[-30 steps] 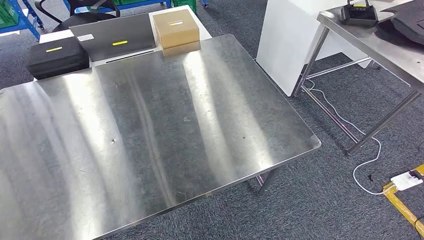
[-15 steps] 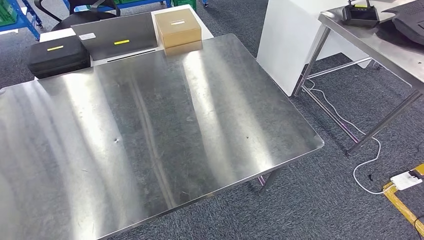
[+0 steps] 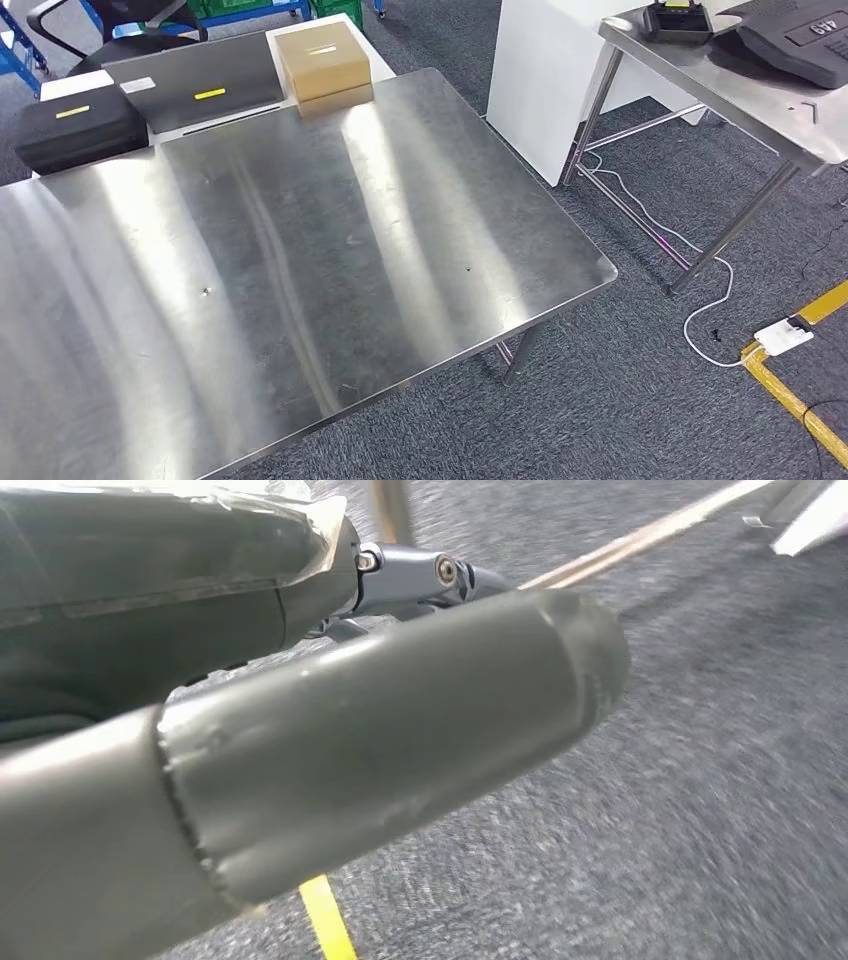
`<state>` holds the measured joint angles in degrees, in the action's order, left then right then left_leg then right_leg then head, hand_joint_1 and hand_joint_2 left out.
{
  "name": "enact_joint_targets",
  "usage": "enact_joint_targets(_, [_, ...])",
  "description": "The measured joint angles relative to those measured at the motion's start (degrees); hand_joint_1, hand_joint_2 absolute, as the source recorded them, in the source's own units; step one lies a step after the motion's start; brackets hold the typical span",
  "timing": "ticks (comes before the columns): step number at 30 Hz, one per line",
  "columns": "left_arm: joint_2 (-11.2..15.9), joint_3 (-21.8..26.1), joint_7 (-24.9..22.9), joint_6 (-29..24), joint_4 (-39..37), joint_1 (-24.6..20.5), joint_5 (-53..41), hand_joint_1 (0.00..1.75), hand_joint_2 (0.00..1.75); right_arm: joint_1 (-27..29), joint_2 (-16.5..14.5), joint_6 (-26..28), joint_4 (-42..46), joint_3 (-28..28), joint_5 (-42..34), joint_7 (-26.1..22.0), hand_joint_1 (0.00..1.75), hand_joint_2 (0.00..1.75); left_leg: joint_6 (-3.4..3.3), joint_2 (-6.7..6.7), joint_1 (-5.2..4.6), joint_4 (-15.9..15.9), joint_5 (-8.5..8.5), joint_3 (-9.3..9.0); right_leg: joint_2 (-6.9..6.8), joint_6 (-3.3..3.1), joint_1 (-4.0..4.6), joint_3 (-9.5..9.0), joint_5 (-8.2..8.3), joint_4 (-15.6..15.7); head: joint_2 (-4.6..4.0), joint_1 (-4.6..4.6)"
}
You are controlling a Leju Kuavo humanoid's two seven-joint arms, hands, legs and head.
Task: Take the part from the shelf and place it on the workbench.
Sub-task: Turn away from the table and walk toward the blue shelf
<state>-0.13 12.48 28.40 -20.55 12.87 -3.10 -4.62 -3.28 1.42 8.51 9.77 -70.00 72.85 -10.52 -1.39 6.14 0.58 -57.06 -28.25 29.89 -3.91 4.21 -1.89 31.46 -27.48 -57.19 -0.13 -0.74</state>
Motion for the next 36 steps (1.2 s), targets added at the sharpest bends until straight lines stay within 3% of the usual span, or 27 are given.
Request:
enact_joint_targets(2, [-0.03, 0.00, 0.03, -0.03, 0.02, -0.10, 0.09, 0.00, 0.00, 0.00, 0.03, 0.02, 0.00, -0.01, 0.01, 0.03, 0.00, 0.00, 0.47, 0.90, 0.12, -0.08, -0.28, -0.30, 1.44, -1.38, 0.12, 0.20, 0.09, -0.23, 0.00, -0.31])
enact_joint_targets(3, [-0.03, 0.00, 0.03, -0.04, 0.03, -0.15, 0.13, 0.00, 0.00, 0.05, 0.03, 0.02, 0.00, -0.01, 0.01, 0.04, 0.00, 0.00, 0.70, 0.51, 0.39, -0.42, -0.77, -0.27, 2.06, -1.83, 0.04, 0.17, 0.20, -0.26, 0.00, -0.34])
enact_joint_targets(5, [-0.04, -0.01, 0.03, -0.04, 0.04, -0.14, 0.19, 0.00, 0.00, 0.05, 0.01, 0.02, 0.00, 0.00, 0.02, 0.09, 0.00, 0.00, 1.11, -2.35, 0.84, -4.14, -3.78, 1.15, 3.34, -2.68, -0.14, 0.06, 0.53, -0.21, 0.00, -0.48])
enact_joint_targets(7, [-0.03, -0.01, 0.03, -0.04, 0.03, 0.06, 0.29, 0.00, 0.00, 0.00, -0.01, 0.01, 0.00, 0.01, 0.02, 0.13, 0.00, 0.00, 1.17, -5.36, 0.94, -11.70, -8.00, 4.47, 4.68, -3.13, 0.09, 0.29, 0.75, -0.24, 0.00, -0.62])
enact_joint_targets(9, [-0.03, 0.00, 0.03, -0.04, 0.01, 0.24, 0.40, 0.00, 0.00, 0.05, 0.03, -0.03, 0.00, 0.01, 0.02, 0.22, 0.00, 0.00, 0.94, -6.04, 0.93, -16.80, -9.24, 7.09, 6.25, -3.26, 0.42, 0.38, 0.80, -0.27, 0.00, -0.64])
enact_joint_targets(10, [-0.04, 0.00, 0.03, -0.03, 0.00, 0.26, 0.42, 0.00, 0.00, 0.10, 0.05, -0.05, 0.00, 0.01, 0.02, 0.29, 0.00, 0.00, 0.70, -6.21, 0.92, -16.46, -8.18, 7.14, 7.08, -3.26, 0.55, 0.34, 0.79, -0.28, 0.00, -0.63])
enact_joint_targets(11, [-0.05, 0.00, 0.03, -0.03, 0.00, 0.26, 0.43, 0.00, 0.00, 0.11, 0.06, -0.07, 0.00, 0.00, 0.01, 0.35, 0.00, 0.00, 0.38, -6.58, 0.92, -13.93, -6.20, 6.13, 7.90, -3.26, 0.64, 0.25, 0.80, -0.29, 0.00, -0.63])
enact_joint_targets(13, [-0.04, 0.00, 0.03, -0.03, 0.00, 0.25, 0.43, 0.00, 0.00, 0.05, 0.00, -0.07, 0.00, -0.01, 0.00, 0.38, 0.00, 0.00, -0.37, -8.93, 0.89, -6.32, -2.15, 2.77, 9.45, -3.17, 0.86, 0.14, 0.84, -0.35, 0.00, -0.62])
enact_joint_targets(14, [-0.02, 0.00, 0.03, -0.04, 0.00, 0.25, 0.43, 0.00, 0.00, -0.01, -0.04, -0.07, 0.00, -0.01, -0.01, 0.38, 0.00, 0.00, -0.57, -9.99, 0.86, -3.54, -1.06, 1.55, 10.10, -3.08, 0.96, 0.18, 0.87, -0.40, 0.00, -0.61])
enact_joint_targets(16, [0.01, -0.01, 0.02, -0.04, 0.00, 0.19, 0.43, 0.00, 0.00, -0.04, -0.12, -0.07, 0.00, 0.00, -0.02, 0.37, 0.00, 0.00, -0.64, -10.64, 0.67, -1.67, -0.70, 0.76, 11.04, -2.75, 1.09, 0.54, 1.05, -0.45, 0.00, -0.58])
enact_joint_targets(18, [-0.02, -0.01, 0.03, -0.04, 0.02, 0.05, 0.44, 0.00, 0.00, 0.14, -0.10, -0.05, 0.00, 0.00, -0.03, 0.37, 0.00, 0.00, -0.85, -9.57, 0.33, -1.50, -0.47, 0.74, 11.98, -2.12, 0.97, 1.09, 1.42, -0.17, 0.00, -0.61])
enact_joint_targets(19, [-0.05, 0.00, 0.03, -0.04, 0.03, -0.04, 0.45, 0.00, 0.00, 0.25, -0.10, -0.04, -0.01, -0.01, -0.03, 0.38, 0.00, 0.00, -1.11, -8.84, 0.26, -1.14, -0.17, 0.66, 11.78, -1.81, 0.96, 1.39, 1.45, -0.29, 0.00, -0.56])
enact_joint_targets(21, [-0.14, 0.00, 0.04, -0.04, 0.04, -0.04, 0.44, 0.00, 0.00, 0.27, -0.15, -0.03, -0.02, 0.00, -0.02, 0.38, 0.00, 0.00, -1.90, -7.19, 0.22, -0.23, 0.47, 0.50, 8.87, -1.80, 1.18, 3.12, -0.24, -3.18, 0.00, -0.33])
enact_joint_targets(23, [-0.20, 0.01, 0.04, -0.04, 0.04, 0.16, 0.43, 0.00, 0.00, 0.11, -0.15, -0.03, -0.02, 0.00, -0.02, 0.38, 0.00, 0.00, -2.32, -5.39, -0.02, 0.04, 0.68, 0.62, 5.48, -2.21, 1.27, 6.60, -3.83, -10.31, 0.00, -0.12])
enact_joint_targets(25, [-0.21, 0.02, 0.03, -0.04, 0.03, 0.30, 0.43, 0.00, 0.00, 0.13, -0.10, -0.03, -0.02, 0.00, -0.03, 0.38, 0.00, 0.00, -2.37, -3.60, -0.33, 0.02, 0.68, 0.82, 4.68, -1.96, 1.20, 8.98, -5.92, -15.94, 0.00, -0.10])
enact_joint_targets(26, [-0.23, 0.02, 0.03, -0.04, 0.02, 0.30, 0.44, 0.00, 0.00, 0.23, -0.10, -0.03, -0.02, 0.01, -0.03, 0.38, 0.00, 0.00, -2.37, -2.81, -0.41, 0.01, 0.68, 0.88, 4.49, -1.59, 1.18, 8.53, -5.71, -15.84, 0.00, -0.08])
enact_joint_targets(27, [-0.28, 0.02, 0.03, -0.04, 0.02, 0.28, 0.44, 0.00, 0.00, 0.34, -0.09, -0.03, -0.02, 0.01, -0.03, 0.38, 0.00, 0.00, -2.35, -2.08, -0.45, 0.01, 0.67, 0.87, 4.14, -1.15, 1.14, 6.76, -4.69, -13.19, 0.00, -0.07])
enact_joint_targets(29, [-0.37, 0.01, 0.03, -0.04, 0.03, 0.23, 0.44, 0.00, 0.00, 0.37, -0.03, -0.03, -0.02, 0.01, -0.03, 0.38, 0.00, 0.00, -2.17, -0.77, -0.62, -0.06, 0.55, 0.62, 1.64, -0.72, 1.22, 1.72, -2.05, -4.68, 0.00, -0.04])
enact_joint_targets(31, [-0.39, 0.01, 0.06, -0.05, 0.03, 0.20, 0.43, 0.00, 0.00, 0.19, 0.13, -0.03, -0.02, 0.01, -0.03, 0.37, 0.00, 0.00, -1.68, 0.40, -0.93, -0.14, 0.25, 0.21, -0.51, -1.28, 1.57, -0.97, -0.46, 0.38, 0.00, -0.11])
enact_joint_targets(32, [-0.40, 0.01, 0.08, -0.06, 0.03, 0.16, 0.43, 0.00, 0.00, 0.16, 0.21, -0.03, -0.02, 0.00, -0.03, 0.37, 0.00, 0.00, -1.41, 1.01, -1.03, -0.13, 0.13, 0.02, -0.62, -1.74, 1.77, -1.04, -0.19, 0.90, 0.00, -0.15])
enact_joint_targets(34, [-0.49, -0.01, 0.11, -0.07, 0.04, 0.01, 0.43, 0.00, 0.00, 0.29, 0.33, -0.04, -0.02, -0.01, -0.04, 0.37, 0.00, 0.00, -0.81, 1.60, -0.85, -0.27, -0.17, -0.19, 0.85, -2.55, 1.47, -0.95, 0.26, 1.14, 0.00, -0.18])
enact_joint_targets(36, [-0.56, -0.02, 0.22, -0.07, 0.04, 0.02, 0.42, 0.00, 0.00, 0.41, 0.33, -0.05, -0.02, -0.01, -0.03, 0.37, 0.00, 0.00, -0.14, -1.34, -0.45, -2.54, -2.14, 0.63, 2.14, -3.48, 0.82, -1.09, 0.81, 1.42, 0.00, -0.27])
